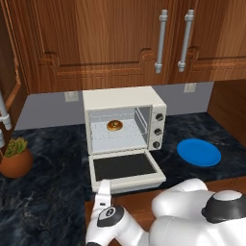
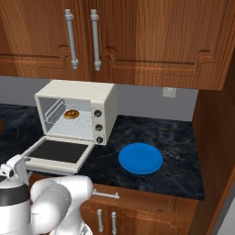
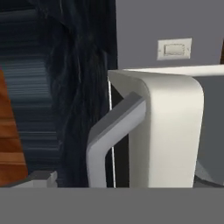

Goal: Pick up the bagel from the plate, place it on the toaster oven rack, close the door, and set the timer.

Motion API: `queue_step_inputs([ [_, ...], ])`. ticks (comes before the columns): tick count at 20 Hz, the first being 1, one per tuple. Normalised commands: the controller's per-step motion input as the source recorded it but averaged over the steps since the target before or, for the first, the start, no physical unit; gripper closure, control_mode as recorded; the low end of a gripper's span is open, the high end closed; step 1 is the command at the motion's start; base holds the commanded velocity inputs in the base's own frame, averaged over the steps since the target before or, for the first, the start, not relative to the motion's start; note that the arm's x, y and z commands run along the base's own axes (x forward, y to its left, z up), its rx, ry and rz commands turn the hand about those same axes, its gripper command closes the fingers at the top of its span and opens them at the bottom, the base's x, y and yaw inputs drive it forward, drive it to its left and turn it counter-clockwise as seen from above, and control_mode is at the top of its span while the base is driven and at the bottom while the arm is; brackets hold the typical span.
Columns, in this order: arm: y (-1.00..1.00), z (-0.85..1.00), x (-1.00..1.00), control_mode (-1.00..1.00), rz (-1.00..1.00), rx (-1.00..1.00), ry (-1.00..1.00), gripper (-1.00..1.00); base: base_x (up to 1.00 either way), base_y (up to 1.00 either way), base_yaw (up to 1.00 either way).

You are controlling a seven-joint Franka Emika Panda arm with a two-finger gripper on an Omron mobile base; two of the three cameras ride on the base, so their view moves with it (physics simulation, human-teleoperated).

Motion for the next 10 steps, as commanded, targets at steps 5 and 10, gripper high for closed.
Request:
queue_step_inputs([
  [5,0.00,0.00,-0.42,-1.00,-0.05,0.00,0.00,-1.00,0.00,0.00,0.00],
  [10,0.08,0.00,-0.01,-1.00,-0.02,-0.01,-0.01,-1.00,0.00,0.00,0.00],
])
